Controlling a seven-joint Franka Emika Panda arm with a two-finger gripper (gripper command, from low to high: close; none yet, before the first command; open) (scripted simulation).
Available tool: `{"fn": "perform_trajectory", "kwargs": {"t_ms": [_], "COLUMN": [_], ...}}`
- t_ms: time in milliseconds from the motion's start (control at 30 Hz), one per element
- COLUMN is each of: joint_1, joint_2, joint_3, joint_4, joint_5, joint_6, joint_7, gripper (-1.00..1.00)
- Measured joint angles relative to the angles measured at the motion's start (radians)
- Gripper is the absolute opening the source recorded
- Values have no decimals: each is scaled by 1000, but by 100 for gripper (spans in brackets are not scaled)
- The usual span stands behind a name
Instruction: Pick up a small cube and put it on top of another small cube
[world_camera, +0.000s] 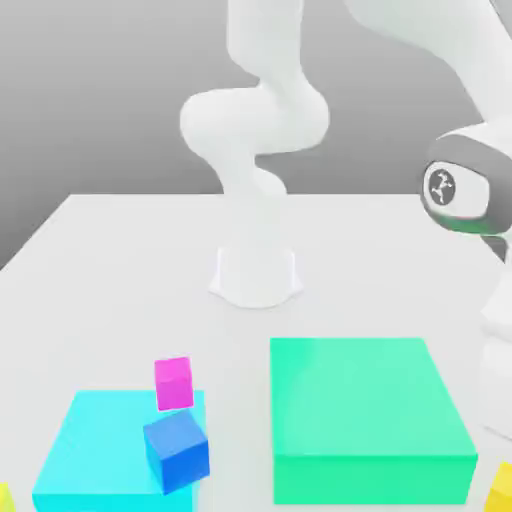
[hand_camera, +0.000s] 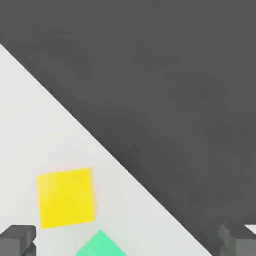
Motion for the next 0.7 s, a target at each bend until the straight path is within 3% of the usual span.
{"fn": "perform_trajectory", "kwargs": {"t_ms": [167,200,433,600,700], "joint_1": [45,51,51,11,-63], "joint_2": [182,207,208,54,-52], "joint_3": [-26,-33,-33,-6,-56], "joint_4": [37,43,43,15,-21], "joint_5": [-51,-57,-57,-12,3], "joint_6": [101,119,119,9,-42], "joint_7": [15,19,18,-32,-73], "gripper": [0,-100,-100,-100,-100]}}
